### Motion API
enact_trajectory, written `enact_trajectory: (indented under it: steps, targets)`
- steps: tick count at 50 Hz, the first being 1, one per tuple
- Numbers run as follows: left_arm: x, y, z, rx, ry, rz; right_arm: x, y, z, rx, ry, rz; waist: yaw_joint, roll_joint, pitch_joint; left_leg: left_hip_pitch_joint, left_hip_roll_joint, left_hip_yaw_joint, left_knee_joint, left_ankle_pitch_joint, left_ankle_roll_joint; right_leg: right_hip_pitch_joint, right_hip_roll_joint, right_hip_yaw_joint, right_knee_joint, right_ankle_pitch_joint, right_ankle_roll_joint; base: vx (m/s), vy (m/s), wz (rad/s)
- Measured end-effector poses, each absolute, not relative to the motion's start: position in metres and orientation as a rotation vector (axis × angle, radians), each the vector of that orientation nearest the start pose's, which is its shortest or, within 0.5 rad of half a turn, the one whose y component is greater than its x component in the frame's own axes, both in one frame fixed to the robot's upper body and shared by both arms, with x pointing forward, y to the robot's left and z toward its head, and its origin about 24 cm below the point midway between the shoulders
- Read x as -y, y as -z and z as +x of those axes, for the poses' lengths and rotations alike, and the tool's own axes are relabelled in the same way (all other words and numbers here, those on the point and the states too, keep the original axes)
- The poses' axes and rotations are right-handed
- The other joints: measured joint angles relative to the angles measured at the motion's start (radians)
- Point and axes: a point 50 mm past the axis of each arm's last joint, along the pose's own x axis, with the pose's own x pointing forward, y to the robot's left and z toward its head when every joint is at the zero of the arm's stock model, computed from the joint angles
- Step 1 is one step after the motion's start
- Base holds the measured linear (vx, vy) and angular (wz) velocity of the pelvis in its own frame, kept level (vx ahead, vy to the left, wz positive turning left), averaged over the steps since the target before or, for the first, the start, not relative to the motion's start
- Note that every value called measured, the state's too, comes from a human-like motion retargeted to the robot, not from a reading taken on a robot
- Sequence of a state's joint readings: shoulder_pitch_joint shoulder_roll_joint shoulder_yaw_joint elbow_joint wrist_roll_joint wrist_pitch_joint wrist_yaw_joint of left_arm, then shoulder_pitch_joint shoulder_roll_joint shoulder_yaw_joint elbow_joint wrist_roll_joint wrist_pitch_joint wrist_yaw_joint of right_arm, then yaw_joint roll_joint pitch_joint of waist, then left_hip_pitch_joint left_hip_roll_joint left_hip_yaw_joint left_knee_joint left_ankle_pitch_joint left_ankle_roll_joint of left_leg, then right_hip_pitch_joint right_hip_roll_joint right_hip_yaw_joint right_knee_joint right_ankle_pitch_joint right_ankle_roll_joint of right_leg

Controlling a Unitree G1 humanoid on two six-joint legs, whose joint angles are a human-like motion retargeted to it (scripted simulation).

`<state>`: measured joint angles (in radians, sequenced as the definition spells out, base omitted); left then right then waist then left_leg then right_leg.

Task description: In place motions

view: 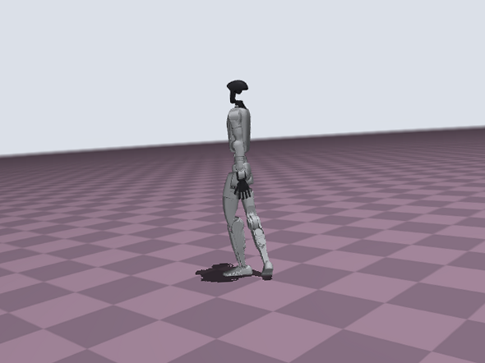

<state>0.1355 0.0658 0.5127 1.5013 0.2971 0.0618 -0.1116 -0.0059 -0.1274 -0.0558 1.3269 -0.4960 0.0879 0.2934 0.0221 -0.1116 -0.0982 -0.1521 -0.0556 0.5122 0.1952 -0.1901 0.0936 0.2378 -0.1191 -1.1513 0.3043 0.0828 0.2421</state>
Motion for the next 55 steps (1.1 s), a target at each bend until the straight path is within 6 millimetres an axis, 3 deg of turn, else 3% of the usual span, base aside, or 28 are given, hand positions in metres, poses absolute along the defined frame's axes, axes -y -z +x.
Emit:
enact_trajectory:
  steps: [3,5,7,8,10,14,17,20,23,27,30,34,38,45,47,51,55]
  targets:
    - [-0.185,0.180,-0.030,-1.645,-0.164,-0.174,0.196,0.175,0.055,-1.468,-0.452,-0.387,-0.046,0.063,0.002,-0.013,0.051,-0.097,0.025,-0.004,-0.003,-0.068,-0.053,0.138,0.250,0.031,-0.066,0.15,-0.17,1.63]
    - [-0.189,0.180,-0.021,-1.623,-0.135,-0.155,0.197,0.176,0.053,-1.469,-0.459,-0.415,-0.092,0.090,0.005,-0.031,0.058,-0.173,0.034,0.005,0.002,-0.163,-0.081,0.291,0.415,-0.029,-0.022,0.01,-0.19,1.92]
    - [-0.192,0.180,-0.010,-1.597,-0.111,-0.131,0.195,0.176,0.051,-1.475,-0.455,-0.406,-0.110,0.108,-0.003,-0.071,0.076,-0.223,0.038,0.024,0.001,-0.298,0.018,0.518,0.447,-0.116,0.020,-0.16,-0.35,1.33]
    - [-0.196,0.180,-0.003,-1.580,-0.104,-0.116,0.193,0.176,0.051,-1.476,-0.451,-0.391,-0.104,0.113,-0.005,-0.097,0.097,-0.228,0.044,0.033,-0.004,-0.363,0.087,0.619,0.444,-0.143,0.020,-0.24,-0.34,0.96]
    - [-0.198,0.179,0.008,-1.554,-0.078,-0.088,0.192,0.177,0.048,-1.491,-0.427,-0.352,-0.113,0.111,0.007,-0.100,0.079,-0.247,0.029,0.049,0.007,-0.411,0.139,0.764,0.419,-0.204,0.020,-0.20,-0.16,1.43]
    - [-0.201,0.178,0.026,-1.506,-0.035,-0.040,0.190,0.178,0.039,-1.519,-0.380,-0.270,-0.195,0.138,0.031,-0.120,0.059,-0.366,-0.022,0.112,0.007,-0.491,0.154,0.841,0.264,-0.310,-0.114,-0.23,-0.16,2.11]
    - [-0.198,0.178,0.034,-1.483,-0.004,-0.021,0.193,0.179,0.029,-1.555,-0.345,-0.237,-0.217,0.129,0.060,-0.108,0.010,-0.460,-0.068,0.162,0.000,-0.514,0.211,1.047,0.069,-0.382,-0.201,-0.20,-0.14,1.77]
    - [-0.191,0.179,0.035,-1.476,0.022,-0.022,0.199,0.179,0.012,-1.619,-0.315,-0.230,-0.198,0.097,0.102,-0.069,-0.050,-0.515,-0.090,0.190,-0.005,-0.463,0.234,1.192,-0.106,-0.332,-0.280,-0.08,0.01,1.20]
    - [-0.189,0.180,0.030,-1.504,0.022,-0.039,0.200,0.178,-0.004,-1.699,-0.315,-0.219,-0.162,0.077,0.083,-0.095,-0.092,-0.553,-0.073,0.200,-0.012,-0.433,0.108,0.910,-0.155,-0.334,-0.279,-0.03,0.05,1.01]
    - [-0.179,0.181,0.010,-1.574,-0.093,-0.085,0.199,0.177,-0.014,-1.759,-0.309,-0.197,-0.089,0.062,0.103,-0.078,-0.110,-0.572,-0.061,0.199,-0.008,-0.393,0.110,0.911,-0.178,-0.351,-0.283,0.01,0.02,0.97]
    - [-0.175,0.181,-0.013,-1.630,-0.163,-0.192,0.198,0.178,-0.005,-1.721,-0.343,-0.263,-0.153,0.071,0.089,-0.076,-0.079,-0.487,-0.042,0.163,0.000,-0.385,0.087,0.823,-0.196,-0.344,-0.280,0.06,0.05,1.21]
    - [-0.169,0.177,-0.047,-1.749,-0.207,-0.226,0.197,0.179,0.010,-1.644,-0.355,-0.328,-0.177,0.083,0.043,-0.039,0.013,-0.195,-0.063,0.127,-0.012,-0.388,0.095,0.808,-0.207,-0.348,-0.284,0.11,0.05,0.29]
    - [-0.164,0.175,-0.063,-1.803,-0.197,-0.232,0.191,0.180,0.023,-1.586,-0.344,-0.295,-0.216,0.109,0.027,-0.024,0.028,-0.214,-0.101,0.147,-0.055,-0.382,0.109,0.776,-0.206,-0.348,-0.285,0.14,0.02,0.47]
    - [-0.164,0.178,-0.047,-1.756,-0.137,-0.199,0.179,0.181,0.023,-1.594,-0.304,-0.186,-0.190,0.117,0.012,0.003,0.007,-0.220,-0.157,0.169,-0.036,-0.357,0.116,0.755,-0.220,-0.329,-0.284,0.18,-0.02,-0.12]
    - [-0.168,0.179,-0.039,-1.730,-0.116,-0.171,0.176,0.181,0.020,-1.618,-0.332,-0.185,-0.081,0.101,0.009,-0.020,-0.002,-0.108,-0.169,0.194,0.004,-0.361,0.136,0.854,-0.218,-0.311,-0.290,0.21,-0.04,-1.86]
    - [-0.179,0.180,-0.023,-1.692,-0.051,-0.093,0.174,0.181,0.017,-1.639,-0.388,-0.224,-0.008,0.093,-0.006,-0.021,-0.014,-0.051,-0.204,0.216,0.022,-0.363,0.152,0.909,-0.220,-0.298,-0.294,0.16,-0.03,-0.62]
    - [-0.184,0.180,-0.007,-1.663,0.026,-0.042,0.174,0.181,0.019,-1.631,-0.427,-0.287,-0.190,0.118,-0.041,0.007,-0.020,-0.255,-0.220,0.205,-0.031,-0.355,0.109,0.718,-0.227,-0.314,-0.272,0.09,-0.05,2.16]
